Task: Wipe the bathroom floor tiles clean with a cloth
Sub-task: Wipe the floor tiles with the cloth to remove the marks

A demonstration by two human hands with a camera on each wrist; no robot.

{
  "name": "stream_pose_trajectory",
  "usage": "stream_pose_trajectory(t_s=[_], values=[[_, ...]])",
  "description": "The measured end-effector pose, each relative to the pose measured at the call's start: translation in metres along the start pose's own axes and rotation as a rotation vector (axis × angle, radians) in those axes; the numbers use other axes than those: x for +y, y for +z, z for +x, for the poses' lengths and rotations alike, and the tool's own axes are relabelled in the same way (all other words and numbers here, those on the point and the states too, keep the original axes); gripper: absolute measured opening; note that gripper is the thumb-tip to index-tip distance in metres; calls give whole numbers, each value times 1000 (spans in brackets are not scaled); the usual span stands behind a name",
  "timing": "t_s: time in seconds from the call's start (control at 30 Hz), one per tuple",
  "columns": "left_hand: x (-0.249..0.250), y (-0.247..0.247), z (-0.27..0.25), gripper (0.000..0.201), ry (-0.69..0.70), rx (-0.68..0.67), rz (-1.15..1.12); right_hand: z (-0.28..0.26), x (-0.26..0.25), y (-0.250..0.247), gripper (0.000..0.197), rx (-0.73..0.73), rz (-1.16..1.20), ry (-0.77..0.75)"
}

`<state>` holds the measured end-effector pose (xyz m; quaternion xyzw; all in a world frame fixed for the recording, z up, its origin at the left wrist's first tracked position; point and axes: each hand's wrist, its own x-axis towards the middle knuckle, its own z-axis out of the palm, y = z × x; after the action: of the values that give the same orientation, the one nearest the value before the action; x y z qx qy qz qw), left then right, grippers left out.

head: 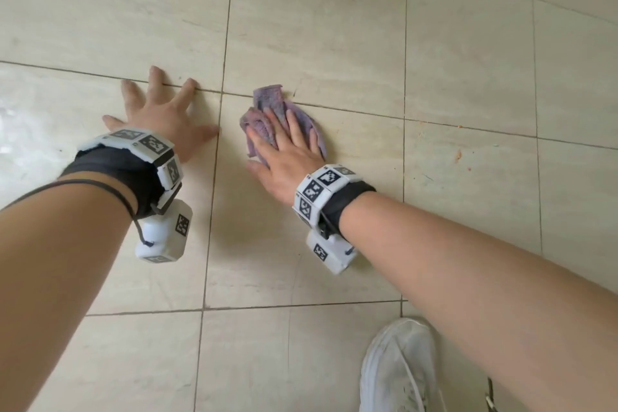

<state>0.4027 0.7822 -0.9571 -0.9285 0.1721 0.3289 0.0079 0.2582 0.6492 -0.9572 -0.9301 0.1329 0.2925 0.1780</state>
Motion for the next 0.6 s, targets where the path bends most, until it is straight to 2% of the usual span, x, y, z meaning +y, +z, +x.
stream_pose_trajectory(t_s=[0.1,0.3,0.43,0.6], values=[[2,-2,3,76,-20,-9,-7,28,21,-22,61,50,-60,14],[49,-1,13,80,-124,20,-105,66,99,-69,64,141,41,241],[83,-16,34,94,-120,9,-90,87,109,-78,65,227,80,243],[123,-34,59,112,-206,-71,-45,98,120,-88,66,236,80,201]])
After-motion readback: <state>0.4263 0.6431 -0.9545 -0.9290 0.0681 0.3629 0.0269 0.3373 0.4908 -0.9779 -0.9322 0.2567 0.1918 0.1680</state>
